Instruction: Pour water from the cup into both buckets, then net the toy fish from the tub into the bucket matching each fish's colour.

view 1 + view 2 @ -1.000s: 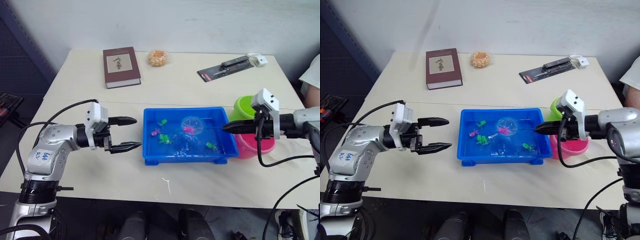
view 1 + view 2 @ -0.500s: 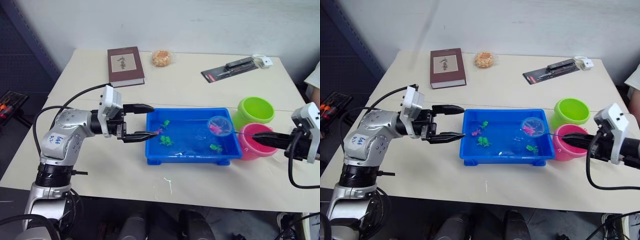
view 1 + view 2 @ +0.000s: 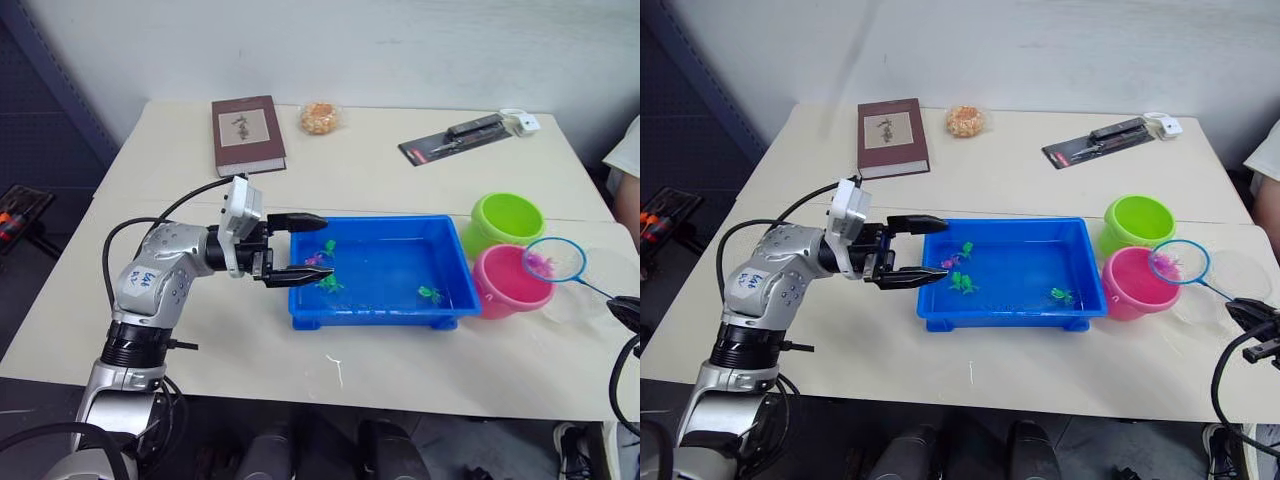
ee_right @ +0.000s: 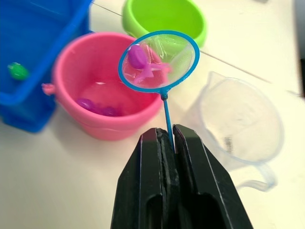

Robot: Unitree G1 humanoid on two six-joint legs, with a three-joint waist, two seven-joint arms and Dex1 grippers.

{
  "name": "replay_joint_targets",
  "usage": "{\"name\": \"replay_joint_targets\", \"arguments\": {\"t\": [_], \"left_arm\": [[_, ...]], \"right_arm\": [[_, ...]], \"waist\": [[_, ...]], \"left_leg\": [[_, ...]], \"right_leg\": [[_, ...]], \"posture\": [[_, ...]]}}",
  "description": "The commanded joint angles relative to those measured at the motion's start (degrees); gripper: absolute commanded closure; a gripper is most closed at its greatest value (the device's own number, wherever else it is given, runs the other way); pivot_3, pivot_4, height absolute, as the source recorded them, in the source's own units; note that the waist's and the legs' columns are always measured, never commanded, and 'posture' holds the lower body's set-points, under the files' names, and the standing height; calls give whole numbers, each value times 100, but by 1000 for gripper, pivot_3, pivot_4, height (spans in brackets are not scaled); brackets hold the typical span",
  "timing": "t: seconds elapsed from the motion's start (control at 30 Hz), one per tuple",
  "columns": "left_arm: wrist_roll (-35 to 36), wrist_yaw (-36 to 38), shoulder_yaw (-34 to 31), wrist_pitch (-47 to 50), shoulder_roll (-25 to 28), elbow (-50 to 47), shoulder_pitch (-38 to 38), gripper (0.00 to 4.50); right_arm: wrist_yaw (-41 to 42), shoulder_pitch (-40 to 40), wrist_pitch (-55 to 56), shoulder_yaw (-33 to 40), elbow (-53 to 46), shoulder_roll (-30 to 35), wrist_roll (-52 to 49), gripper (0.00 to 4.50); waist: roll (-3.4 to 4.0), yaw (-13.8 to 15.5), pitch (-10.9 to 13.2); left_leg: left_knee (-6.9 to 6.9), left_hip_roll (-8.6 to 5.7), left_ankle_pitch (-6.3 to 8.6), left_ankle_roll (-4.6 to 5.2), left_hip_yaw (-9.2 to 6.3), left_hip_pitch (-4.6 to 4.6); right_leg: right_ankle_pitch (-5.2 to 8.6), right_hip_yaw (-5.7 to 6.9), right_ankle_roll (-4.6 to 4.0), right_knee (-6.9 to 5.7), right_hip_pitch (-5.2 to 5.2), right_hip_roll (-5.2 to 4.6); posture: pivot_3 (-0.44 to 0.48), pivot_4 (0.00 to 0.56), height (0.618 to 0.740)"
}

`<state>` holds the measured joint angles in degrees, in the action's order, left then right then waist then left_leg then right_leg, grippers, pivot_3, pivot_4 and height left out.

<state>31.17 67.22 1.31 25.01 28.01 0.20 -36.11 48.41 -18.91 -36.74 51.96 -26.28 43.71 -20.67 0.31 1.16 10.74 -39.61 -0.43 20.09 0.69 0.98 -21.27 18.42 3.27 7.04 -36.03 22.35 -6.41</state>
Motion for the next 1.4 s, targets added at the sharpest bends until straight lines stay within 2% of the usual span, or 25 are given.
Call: {"name": "replay_joint_targets", "arguments": {"t": [0.03, 0.27, 0.4, 0.5, 0.63, 0.9, 1.0, 1.07, 1.2, 1.3, 1.4], "left_arm": [[-70, 23, 65, -176, -12, -111, 37, 9], [-71, 1, 85, -200, 1, -232, 145, 9], [-65, -13, 67, -213, -10, -216, 133, 9], [-77, -18, 74, -251, -44, -172, 120, 9], [-83, 10, 112, -258, -67, -128, 98, 9], [-106, 26, 144, -304, -108, -57, 71, 9], [-105, 21, 144, -311, -97, -84, 112, 9], [-102, 4, 90, -306, -50, -67, 130, 9], [-93, -73, -127, -295, 132, 45, 208, 9], [-124, -92, -306, -301, 367, 128, 329, 9], [-201, -186, -655, -285, 843, 234, 606, 9]], "right_arm": [[-530, -238, 1789, -419, 116, -324, 984, 4500], [-1533, -834, 4862, -922, 825, -677, 2646, 4500], [-2653, -939, 5983, -799, 1012, -824, 3683, 4500], [-3339, -1256, 6657, -961, 941, -869, 4869, 4500], [-3988, -1445, 6955, -1116, 1137, -761, 5786, 4500], [-4614, -1272, 6875, -1251, 1316, -672, 6255, 4500], [-4564, -1179, 6840, -1300, 1225, -665, 5958, 4500], [-4363, -1004, 6680, -1241, 1145, -642, 5421, 4500], [-2965, -464, 5655, -1602, 588, -444, 2652, 4500], [-2052, -107, 4170, -1952, -73, -233, 563, 4500], [-1498, 666, 2484, -2682, -644, 391, -915, 4500]], "waist": [[0, 2, -1], [1, 17, -1], [1, 11, -1], [2, 6, -2], [2, -1, -2], [2, -14, -2], [3, -16, -2], [3, -20, -2], [2, -111, -2], [4, -150, -3], [5, -212, -3]], "left_leg": [[3, 0, 0, 0, 2, 4], [9, -1, -1, 1, 19, 8], [9, 0, -1, 0, 20, 9], [9, 0, -1, 0, 24, 14], [11, 3, -1, -2, 30, 16], [11, 3, -1, -2, 33, 17], [11, 3, -1, -2, 33, 18], [11, 4, -1, -2, 33, 18], [10, 5, -2, 1, 32, 20], [10, 17, -2, 0, 26, 21], [11, 18, -2, 1, 28, 22]], "right_leg": [[0, -5, 0, 0, 0, 1], [-1, -24, 3, 1, 6, 1], [-1, -27, 3, 3, 8, 3], [-1, -34, 3, 5, 8, 2], [-1, -42, 2, 8, 10, 7], [-1, -45, 2, 7, 10, 7], [-1, -45, 1, 7, 10, 7], [-1, -45, 1, 5, 10, 8], [-1, -45, 2, 3, 8, 6], [-1, -41, 1, -11, 6, 14], [-1, -42, 1, -16, 7, 11]], "posture": [[0, 150, 738], [0, 150, 738], [0, 150, 738], [0, 150, 738], [0, 150, 738], [0, 150, 738], [0, 150, 738], [0, 150, 738], [0, 150, 738], [0, 150, 738], [0, 150, 738]]}}
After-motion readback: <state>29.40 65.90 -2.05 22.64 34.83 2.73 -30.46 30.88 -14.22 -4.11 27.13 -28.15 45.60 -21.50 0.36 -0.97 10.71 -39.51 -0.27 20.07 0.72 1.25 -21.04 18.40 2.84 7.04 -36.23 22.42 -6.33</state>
